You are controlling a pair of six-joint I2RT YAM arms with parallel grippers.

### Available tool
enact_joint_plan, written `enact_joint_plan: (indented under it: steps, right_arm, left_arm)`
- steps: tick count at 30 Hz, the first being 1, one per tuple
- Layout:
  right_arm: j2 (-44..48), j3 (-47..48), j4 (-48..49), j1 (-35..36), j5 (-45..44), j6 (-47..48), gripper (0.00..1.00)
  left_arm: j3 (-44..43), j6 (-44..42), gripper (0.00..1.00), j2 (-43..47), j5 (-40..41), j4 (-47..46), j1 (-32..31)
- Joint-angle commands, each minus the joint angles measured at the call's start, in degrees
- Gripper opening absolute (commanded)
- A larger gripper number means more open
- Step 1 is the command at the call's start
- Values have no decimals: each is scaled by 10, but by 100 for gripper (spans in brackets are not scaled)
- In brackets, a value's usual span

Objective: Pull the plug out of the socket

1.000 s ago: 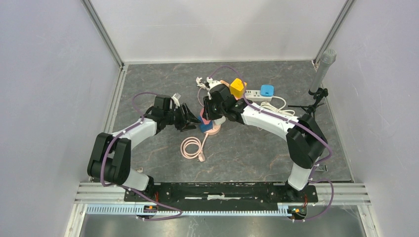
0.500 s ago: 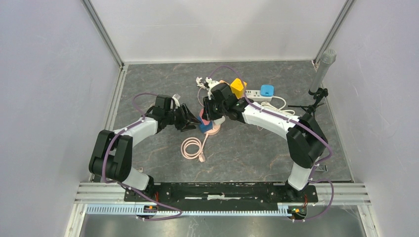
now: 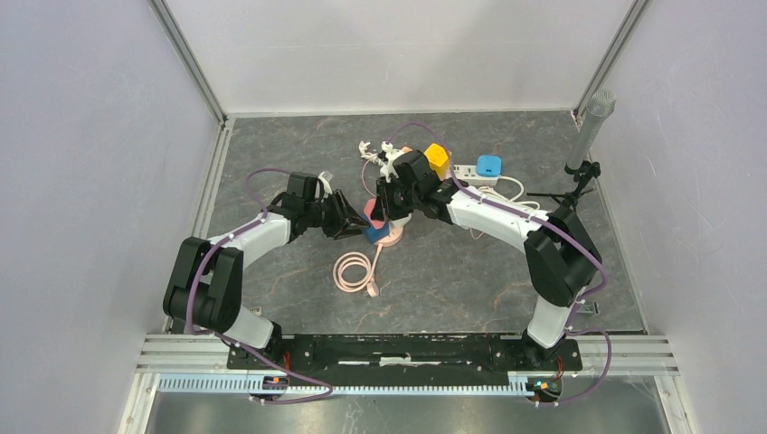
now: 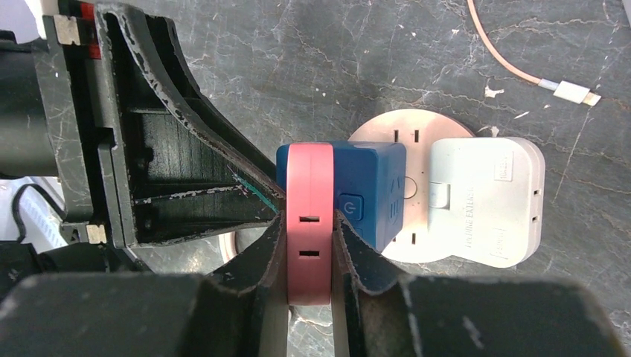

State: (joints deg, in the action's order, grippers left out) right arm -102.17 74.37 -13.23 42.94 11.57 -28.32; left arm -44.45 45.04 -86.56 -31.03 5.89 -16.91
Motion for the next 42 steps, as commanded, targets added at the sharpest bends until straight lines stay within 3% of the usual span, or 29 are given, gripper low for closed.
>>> enact_joint_plan:
  steps: [1,19,25,29,35,38,42]
  right_arm:
    - [16,-10,50,-9,38,-35,0]
    - [68,-90,225,-52,142,-85,0]
    - [68,-102,276,-59,173,-125,0]
    - [49,-86,245,-64,178,-155,0]
    - [39,-5,85,-41,63,-35,0]
    - [49,-15,115,-41,74,-23,0]
    - [48,-34,168,-56,146,-77,0]
  left_arm:
    - [27,-10,42,-20,102,86,-7]
    - [22,-11,38,-37,140,123,-7]
    - [-6,-31,36,-56,174,177,-7]
    - [-18,-37,36,-68,172,189,-7]
    - [-32,-43,36,-95,178,215,-8]
    - [-39,-50,36,-106,191,234,-9]
    - [-48,-56,36,-114,200,248,-9]
